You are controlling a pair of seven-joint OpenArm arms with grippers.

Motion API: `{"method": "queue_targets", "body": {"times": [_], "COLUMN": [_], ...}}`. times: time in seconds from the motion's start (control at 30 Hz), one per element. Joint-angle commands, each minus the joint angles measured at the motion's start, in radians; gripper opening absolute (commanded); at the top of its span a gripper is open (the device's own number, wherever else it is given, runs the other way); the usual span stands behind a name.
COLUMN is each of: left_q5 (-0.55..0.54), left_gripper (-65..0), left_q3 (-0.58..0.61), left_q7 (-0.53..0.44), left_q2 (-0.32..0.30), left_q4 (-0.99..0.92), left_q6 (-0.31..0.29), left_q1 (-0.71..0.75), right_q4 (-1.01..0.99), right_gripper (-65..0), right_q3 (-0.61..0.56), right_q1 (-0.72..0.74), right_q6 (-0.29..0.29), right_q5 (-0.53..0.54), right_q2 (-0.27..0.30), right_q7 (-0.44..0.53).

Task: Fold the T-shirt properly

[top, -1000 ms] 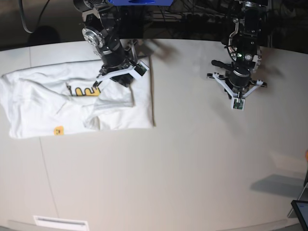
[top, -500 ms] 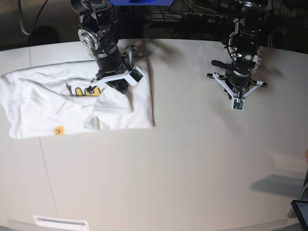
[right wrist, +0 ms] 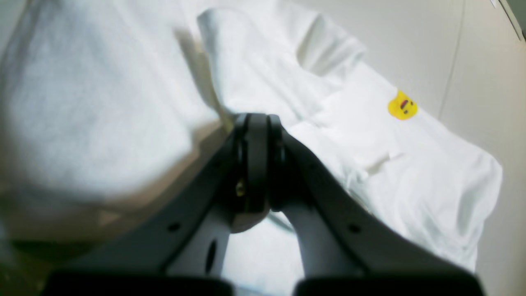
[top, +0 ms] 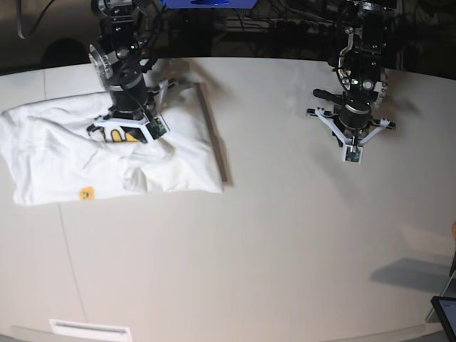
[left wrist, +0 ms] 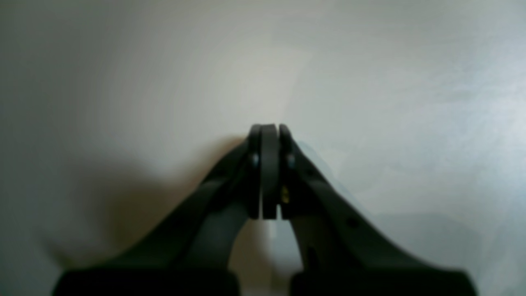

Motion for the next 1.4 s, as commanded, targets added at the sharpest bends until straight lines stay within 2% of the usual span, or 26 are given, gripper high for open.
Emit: {"method": "queue_targets", "body": {"times": [0.0,0.23,0.4,0.47,0.77,0.9,1.1,1.27,1.37], "left_q5": [0.002,0.007,0.007,0.002,0.002,0.006,0.004,0.004,0.004], "left_gripper": [-65.0,-65.0,-65.0,-65.0,-65.0,-65.0,-65.0,-65.0,-65.0], "left_q3": [-0.004,-0.004,-0.004,-0.004,0.0,-0.004,-0.003,-0.006,-0.006], "left_q7": [-0.021,-0.021,-0.023,-0.023,-0.024,-0.024,-0.024,-0.024,-0.024], "left_q2": [-0.007,-0.007,-0.007,-0.007,-0.003,0.015,0.015,0.015,0.015], "left_q4": [0.013,0.007,-0.065,-0.082,-0.076,-0.076,-0.076,-0.076,-0.076], "left_q6": [0.005,0.005,0.005,0.005,0.005,0.005,0.005,0.005,0.005], "left_q1": [-0.009,-0.012,-0.022,-0.027,-0.035,-0.035,-0.033,-0.033,-0.035], "right_q4": [0.02,0.029,0.057,0.057,0.052,0.047,0.012,-0.016,-0.042], "right_gripper": [-64.6,-62.7,-44.5,-40.2,-39.3,-39.3,-39.3,-39.3,-39.3], "right_q3": [-0.002,-0.007,-0.009,-0.01,-0.174,-0.245,-0.26,-0.26,-0.26], "right_q1": [-0.001,-0.016,-0.034,-0.036,-0.001,0.055,0.134,0.14,0.14], "right_q6": [-0.012,-0.009,-0.005,-0.002,-0.009,-0.011,-0.011,-0.012,-0.061], "right_q5": [0.004,0.005,0.05,0.053,0.036,-0.016,-0.016,-0.016,-0.015], "right_q2": [-0.004,-0.009,-0.009,-0.007,0.005,0.002,0.003,-0.001,0.002], "right_q7": [0.01,-0.011,-0.011,-0.008,-0.019,-0.094,-0.165,-0.17,-0.166]}}
